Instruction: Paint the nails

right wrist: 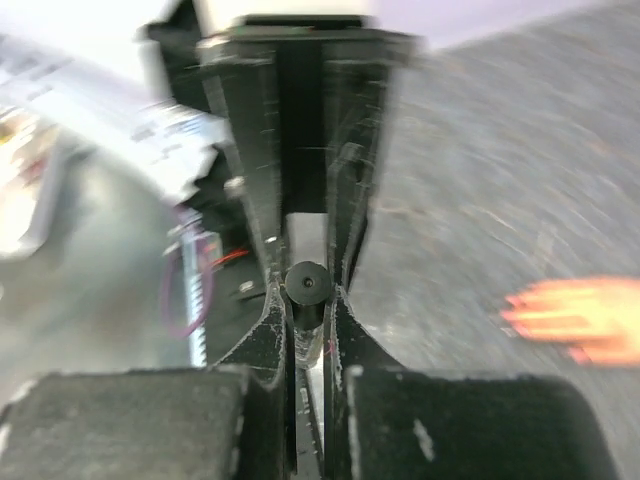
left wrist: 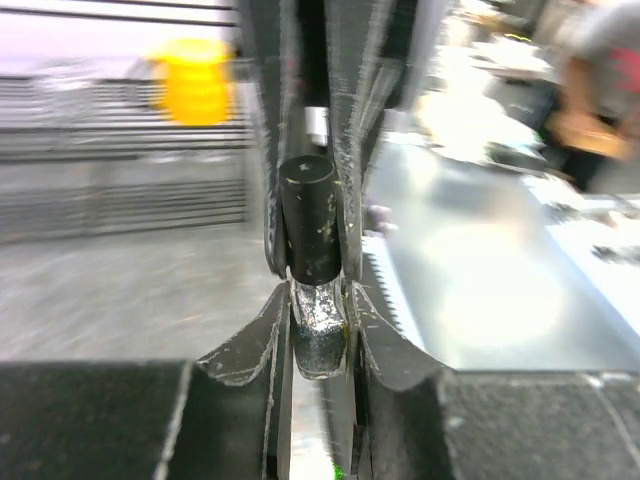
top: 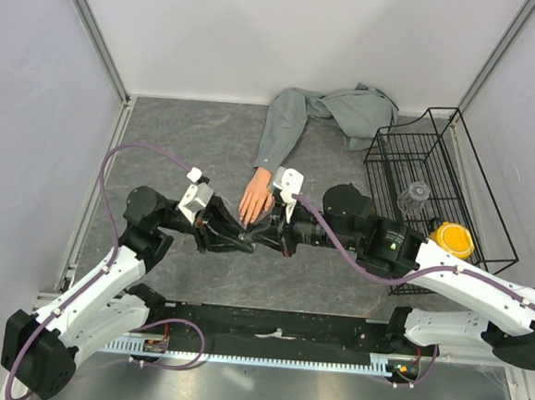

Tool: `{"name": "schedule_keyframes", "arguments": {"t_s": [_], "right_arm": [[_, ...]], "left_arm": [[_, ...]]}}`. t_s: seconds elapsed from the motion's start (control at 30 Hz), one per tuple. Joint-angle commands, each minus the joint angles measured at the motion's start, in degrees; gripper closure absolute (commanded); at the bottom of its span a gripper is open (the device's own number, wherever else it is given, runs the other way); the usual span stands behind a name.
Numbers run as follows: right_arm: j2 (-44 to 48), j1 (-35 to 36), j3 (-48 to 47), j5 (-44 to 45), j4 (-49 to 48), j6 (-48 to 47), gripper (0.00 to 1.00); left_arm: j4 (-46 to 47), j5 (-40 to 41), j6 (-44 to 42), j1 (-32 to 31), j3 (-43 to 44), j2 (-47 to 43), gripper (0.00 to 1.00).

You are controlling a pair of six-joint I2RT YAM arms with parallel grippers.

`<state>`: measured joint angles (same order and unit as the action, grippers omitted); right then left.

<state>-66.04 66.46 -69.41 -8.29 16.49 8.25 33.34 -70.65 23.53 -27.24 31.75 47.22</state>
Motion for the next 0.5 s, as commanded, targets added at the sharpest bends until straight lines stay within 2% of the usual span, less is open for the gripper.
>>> {"name": "schedule_keyframes", "arguments": {"t_s": [0.0,0.03,0.1,0.17,0.2,0.27,0.3,0.47], "right_arm": [[-3.7,-0.3,0.7,-31.0,-4.0,-4.8,1.0],[-3.4,-0.2,0.7,-27.5,-4.1,-4.7,1.0],[-1.8,-0.4,1.0,-22.2,-3.7,-4.4,1.0],[-0.4,-0.4,0.9,-12.4,-3.4,-3.2,0.85],[0.6,-0.3,0.8,-9.1,-2.7,-2.6,0.59],[1.5,-0.4,0.2,-2.7,-1.6,-0.4,0.58],[1.7,-0.4,-0.3,-1.7,-0.2,-0.2,0.46],[1.4,-0.3,-3.5,7.3,4.2,4.9,0.25]], "left_arm": [[19.1,-9.5,12.4,-0.6,0.9,1.4,0.98],[15.0,-8.6,6.5,-0.6,1.3,0.3,0.98],[2.1,-5.5,0.4,-0.6,3.0,-0.6,0.98],[-6.4,-2.6,-8.4,-0.6,4.2,-2.1,0.98],[-9.1,0.5,-10.2,-0.6,5.2,-2.4,0.98],[-14.3,3.0,-13.8,-0.6,5.8,-2.4,0.98],[-15.4,5.6,-14.2,-0.6,6.1,-2.4,0.98],[-20.0,13.9,-17.4,-0.5,6.4,-2.7,0.98]]}}
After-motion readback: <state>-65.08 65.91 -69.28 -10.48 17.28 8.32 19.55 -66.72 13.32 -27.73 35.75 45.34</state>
